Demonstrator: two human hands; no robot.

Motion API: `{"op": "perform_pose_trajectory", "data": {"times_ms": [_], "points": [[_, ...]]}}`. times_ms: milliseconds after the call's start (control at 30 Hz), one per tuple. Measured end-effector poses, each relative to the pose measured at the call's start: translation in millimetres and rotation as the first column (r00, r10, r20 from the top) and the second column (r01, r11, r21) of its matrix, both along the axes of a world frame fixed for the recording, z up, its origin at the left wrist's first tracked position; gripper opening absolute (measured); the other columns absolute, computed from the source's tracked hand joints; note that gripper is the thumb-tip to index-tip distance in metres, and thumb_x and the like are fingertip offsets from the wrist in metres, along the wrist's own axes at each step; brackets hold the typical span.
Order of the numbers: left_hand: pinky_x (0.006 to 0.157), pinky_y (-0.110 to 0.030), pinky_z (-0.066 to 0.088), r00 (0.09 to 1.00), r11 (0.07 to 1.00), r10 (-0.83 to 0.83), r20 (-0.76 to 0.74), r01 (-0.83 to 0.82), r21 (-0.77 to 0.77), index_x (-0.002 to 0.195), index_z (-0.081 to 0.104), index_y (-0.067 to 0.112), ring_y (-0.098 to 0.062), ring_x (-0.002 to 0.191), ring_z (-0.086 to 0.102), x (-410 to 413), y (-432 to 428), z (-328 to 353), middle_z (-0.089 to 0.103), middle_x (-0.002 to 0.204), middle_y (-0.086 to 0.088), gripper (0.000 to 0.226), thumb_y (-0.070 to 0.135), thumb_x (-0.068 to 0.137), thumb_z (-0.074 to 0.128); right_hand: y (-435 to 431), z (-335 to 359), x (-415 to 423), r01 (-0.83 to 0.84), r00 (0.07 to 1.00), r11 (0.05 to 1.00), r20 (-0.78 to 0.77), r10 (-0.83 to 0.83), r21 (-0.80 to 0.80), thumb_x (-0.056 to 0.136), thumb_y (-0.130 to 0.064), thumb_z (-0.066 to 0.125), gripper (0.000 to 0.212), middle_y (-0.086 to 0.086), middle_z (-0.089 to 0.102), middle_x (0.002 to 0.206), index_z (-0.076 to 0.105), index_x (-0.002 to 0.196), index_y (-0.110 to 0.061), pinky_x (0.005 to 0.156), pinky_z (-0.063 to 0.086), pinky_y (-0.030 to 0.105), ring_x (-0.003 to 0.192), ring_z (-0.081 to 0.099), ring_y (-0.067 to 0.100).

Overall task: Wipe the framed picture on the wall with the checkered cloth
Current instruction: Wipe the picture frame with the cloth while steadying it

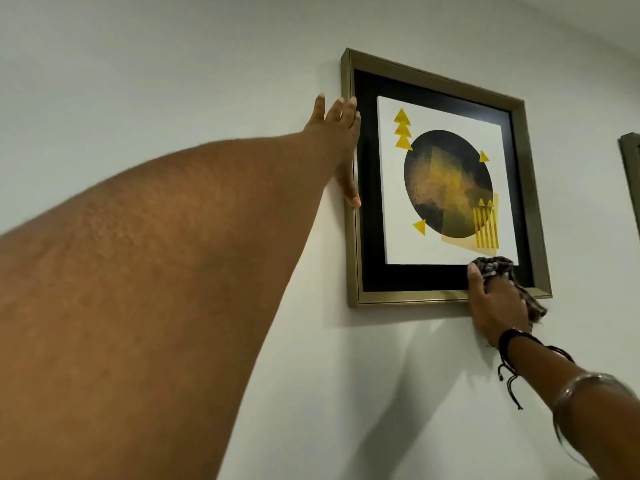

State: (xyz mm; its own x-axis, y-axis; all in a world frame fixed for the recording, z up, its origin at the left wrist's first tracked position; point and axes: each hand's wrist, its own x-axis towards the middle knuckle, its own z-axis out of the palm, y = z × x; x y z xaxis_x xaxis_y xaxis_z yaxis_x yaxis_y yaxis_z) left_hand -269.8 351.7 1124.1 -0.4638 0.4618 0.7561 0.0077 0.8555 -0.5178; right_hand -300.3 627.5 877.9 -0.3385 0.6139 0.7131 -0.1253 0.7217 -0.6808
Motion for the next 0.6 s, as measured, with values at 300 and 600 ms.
{"op": "perform_pose_trajectory", "data": {"times_ms": [300, 600], "points": [[0.119, -0.059, -0.009, 0.999, 1.0, -0.027, -0.026, 0.027, -0.006, 0.157, -0.008, 0.008, -0.034, 0.153, -0.013, -6.2, -4.0, 2.3, -0.014, 0.166, -0.014, 0.154, 0.087, 0.048, 0.068, -137.1, -30.2, 10.2, -0.105, 0.985, 0.946, -0.098, 0.141, 0.307, 0.087, -0.072, 0.022, 0.082, 0.017, 0.058, 0.13, 0.06, 0.119, -0.007, 0.11, 0.032, 0.052, 0.128, 0.048, 0.033], [0.119, -0.057, -0.011, 0.992, 0.998, -0.053, 0.113, 0.048, 0.043, 0.157, -0.008, 0.009, -0.033, 0.153, -0.015, -19.5, 7.6, -20.5, -0.016, 0.166, -0.014, 0.148, 0.081, 0.055, 0.072, -188.5, -60.3, 11.0, -0.278, 0.949, 0.839, -0.002, 0.316, 0.468, 0.086, -0.077, 0.012, 0.097, 0.003, 0.003, 0.168, 0.009, 0.159, -0.012, 0.124, -0.007, 0.028, 0.154, -0.008, 0.011]]}}
